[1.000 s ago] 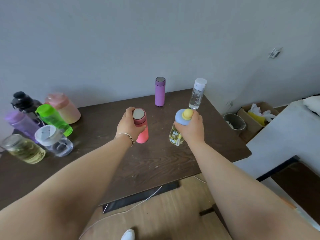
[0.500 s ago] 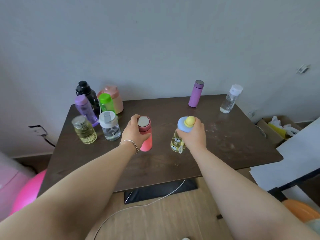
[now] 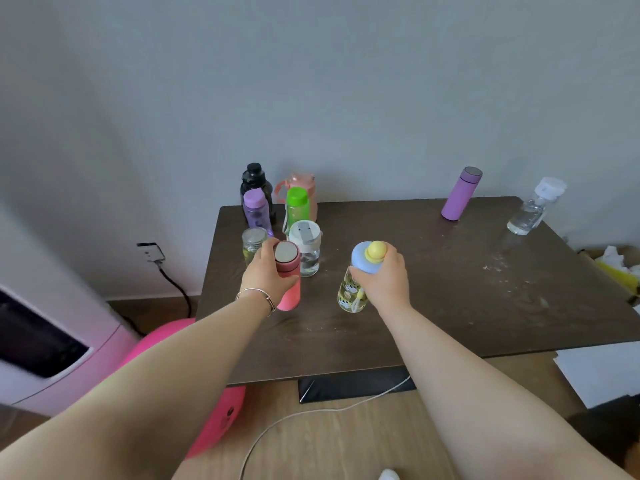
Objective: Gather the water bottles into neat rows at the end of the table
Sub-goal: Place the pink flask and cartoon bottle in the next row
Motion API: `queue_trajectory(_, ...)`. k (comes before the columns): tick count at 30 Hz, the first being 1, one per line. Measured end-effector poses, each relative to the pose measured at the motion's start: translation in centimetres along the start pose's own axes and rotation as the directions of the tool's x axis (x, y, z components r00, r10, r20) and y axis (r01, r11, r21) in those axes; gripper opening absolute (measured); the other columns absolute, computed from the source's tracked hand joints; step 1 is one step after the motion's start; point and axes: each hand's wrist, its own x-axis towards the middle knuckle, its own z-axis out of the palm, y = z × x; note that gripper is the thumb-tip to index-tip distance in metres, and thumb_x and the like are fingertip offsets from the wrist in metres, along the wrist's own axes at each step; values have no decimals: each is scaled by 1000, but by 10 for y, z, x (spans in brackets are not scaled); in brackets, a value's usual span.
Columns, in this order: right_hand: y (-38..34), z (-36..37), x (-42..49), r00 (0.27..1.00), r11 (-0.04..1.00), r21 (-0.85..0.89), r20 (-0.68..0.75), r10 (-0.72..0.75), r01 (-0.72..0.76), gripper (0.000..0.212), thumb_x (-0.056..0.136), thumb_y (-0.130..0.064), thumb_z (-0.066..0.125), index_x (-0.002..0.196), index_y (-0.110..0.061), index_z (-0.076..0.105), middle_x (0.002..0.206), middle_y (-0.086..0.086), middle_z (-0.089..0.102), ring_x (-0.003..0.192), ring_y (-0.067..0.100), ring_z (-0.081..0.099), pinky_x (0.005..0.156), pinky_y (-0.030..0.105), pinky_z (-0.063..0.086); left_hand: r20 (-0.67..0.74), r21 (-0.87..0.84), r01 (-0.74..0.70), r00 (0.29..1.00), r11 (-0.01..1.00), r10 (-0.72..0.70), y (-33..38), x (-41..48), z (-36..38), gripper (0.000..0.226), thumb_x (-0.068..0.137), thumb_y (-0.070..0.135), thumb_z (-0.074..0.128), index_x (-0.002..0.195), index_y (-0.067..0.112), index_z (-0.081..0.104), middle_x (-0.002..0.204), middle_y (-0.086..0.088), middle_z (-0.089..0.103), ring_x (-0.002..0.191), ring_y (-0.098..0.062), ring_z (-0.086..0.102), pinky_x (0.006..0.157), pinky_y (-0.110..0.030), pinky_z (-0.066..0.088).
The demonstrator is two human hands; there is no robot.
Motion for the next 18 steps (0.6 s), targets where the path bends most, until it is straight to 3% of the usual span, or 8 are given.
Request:
queue_trajectory(9, -25, 59, 9, 988, 998, -25, 146, -54, 59, 81, 70, -37, 84, 139, -25, 41, 131, 0, 46, 111, 21, 54, 85, 34, 47, -36, 9, 143, 989, 990, -143, -55, 10, -17, 77, 67, 24, 80, 131, 28, 37, 129, -2, 55, 105, -28, 59, 83, -36, 49)
queue_trajectory(18, -34, 101, 11, 972, 995, -34, 218, -83, 92, 77, 70, -35, 85, 135, -25, 44, 130, 0, 45, 106, 19, 54, 82, 31, 43, -24, 3, 159, 987, 987, -159, -79, 24, -18, 75, 68, 24, 81, 129, 28, 38, 128, -1, 54, 104, -27, 59, 82, -33, 48)
